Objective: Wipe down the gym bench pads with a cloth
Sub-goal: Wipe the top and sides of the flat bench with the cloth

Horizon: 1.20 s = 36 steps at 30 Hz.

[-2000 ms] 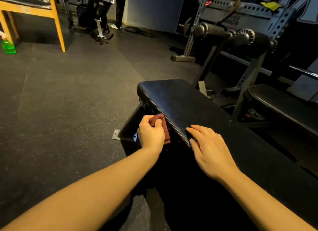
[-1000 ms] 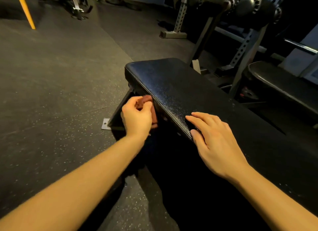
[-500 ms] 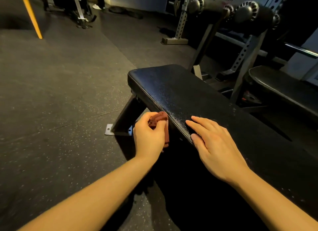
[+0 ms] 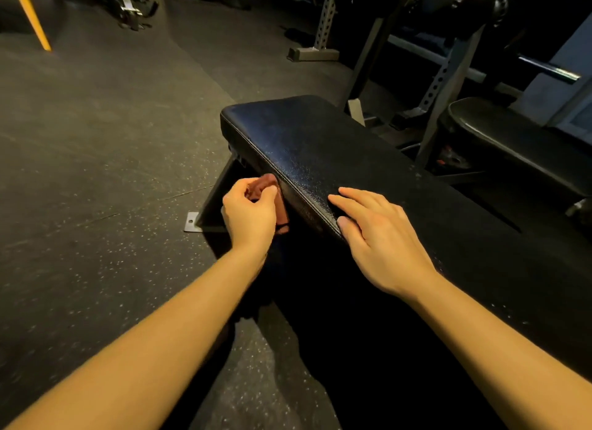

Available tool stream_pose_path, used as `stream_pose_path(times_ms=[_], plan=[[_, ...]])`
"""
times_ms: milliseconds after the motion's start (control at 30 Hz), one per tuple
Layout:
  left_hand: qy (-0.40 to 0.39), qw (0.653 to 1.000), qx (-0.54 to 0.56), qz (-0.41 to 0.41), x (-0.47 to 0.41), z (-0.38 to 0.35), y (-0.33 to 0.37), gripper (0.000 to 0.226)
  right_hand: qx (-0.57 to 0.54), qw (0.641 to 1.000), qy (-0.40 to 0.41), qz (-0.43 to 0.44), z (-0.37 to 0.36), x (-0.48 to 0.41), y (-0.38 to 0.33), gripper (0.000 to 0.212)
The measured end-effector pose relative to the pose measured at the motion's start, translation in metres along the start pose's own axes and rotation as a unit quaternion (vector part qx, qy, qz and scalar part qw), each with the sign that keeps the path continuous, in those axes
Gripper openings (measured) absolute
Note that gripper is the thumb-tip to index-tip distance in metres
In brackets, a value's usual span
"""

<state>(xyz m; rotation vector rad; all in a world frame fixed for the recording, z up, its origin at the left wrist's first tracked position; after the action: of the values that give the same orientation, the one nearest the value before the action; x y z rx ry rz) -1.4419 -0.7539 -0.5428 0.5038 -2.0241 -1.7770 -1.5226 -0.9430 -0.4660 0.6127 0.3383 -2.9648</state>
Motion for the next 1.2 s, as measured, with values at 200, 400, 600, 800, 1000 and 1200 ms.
stream_pose_path(times_ms=[200,400,600,800,1000,1200], plan=[[-0.16,0.979,-0.02,-0.126,0.109,0.003,0.008,0.019,-0.008,1.0,-0.001,-0.004,0.001,0.003,0.001,0.042],[0.001,1.0,-0.012,-0.016,0.024,0.006,-0.005,0.01,-0.014,1.0,0.001,-0.003,-0.001,0.003,0.001,0.042],[-0.095,0.988,-0.05,-0.112,0.071,0.0,0.007,0.021,-0.007,1.0,0.004,-0.001,-0.002,0.003,0.002,0.042],[-0.077,0.99,-0.053,-0.102,0.071,0.005,0.007,0.01,-0.003,1.0,-0.004,-0.008,-0.001,0.003,0.002,0.043],[-0.008,0.999,-0.033,0.006,0.016,-0.001,0.003,0.011,-0.001,1.0,-0.009,-0.004,-0.001,0.002,0.002,0.043],[-0.162,0.983,-0.031,-0.086,0.099,-0.001,0.008,0.013,-0.003,1.0,0.002,-0.003,0.0,0.003,0.002,0.043]])
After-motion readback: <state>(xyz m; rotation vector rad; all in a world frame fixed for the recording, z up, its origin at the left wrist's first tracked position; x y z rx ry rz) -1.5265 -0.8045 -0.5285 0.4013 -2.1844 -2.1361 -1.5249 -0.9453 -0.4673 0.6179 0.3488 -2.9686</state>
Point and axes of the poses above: each hand's wrist, its own x-axis away from the middle knuckle, its own z-axis out of the back of the hand, y = z × x, the point moved 10 cm from there along -x, towards the middle knuckle, and after that the axes turned 12 degrees about y, right-handed, at the moved point
